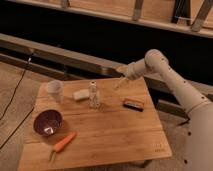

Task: Stand the bottle upright

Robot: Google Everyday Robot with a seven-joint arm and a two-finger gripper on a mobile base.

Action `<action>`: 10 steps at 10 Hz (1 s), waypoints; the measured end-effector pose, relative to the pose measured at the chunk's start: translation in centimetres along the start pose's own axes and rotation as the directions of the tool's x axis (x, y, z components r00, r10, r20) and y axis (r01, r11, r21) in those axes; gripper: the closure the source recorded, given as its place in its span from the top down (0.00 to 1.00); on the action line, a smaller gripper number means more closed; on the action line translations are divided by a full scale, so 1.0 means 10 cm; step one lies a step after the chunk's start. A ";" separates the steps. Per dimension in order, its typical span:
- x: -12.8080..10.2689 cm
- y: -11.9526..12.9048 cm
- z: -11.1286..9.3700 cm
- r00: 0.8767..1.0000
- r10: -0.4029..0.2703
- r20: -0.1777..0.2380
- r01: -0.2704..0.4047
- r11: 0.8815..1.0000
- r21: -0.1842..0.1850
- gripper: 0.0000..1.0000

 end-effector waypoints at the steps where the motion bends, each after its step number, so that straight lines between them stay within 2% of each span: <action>1: 0.04 0.01 -0.06 0.999 0.014 -0.052 -0.012 0.999 0.032 0.80; 3: 0.14 0.01 -0.20 0.992 0.042 -0.122 -0.031 0.996 0.089 0.80; 10: 0.13 0.01 -0.20 0.991 0.041 -0.126 -0.030 0.995 0.091 0.80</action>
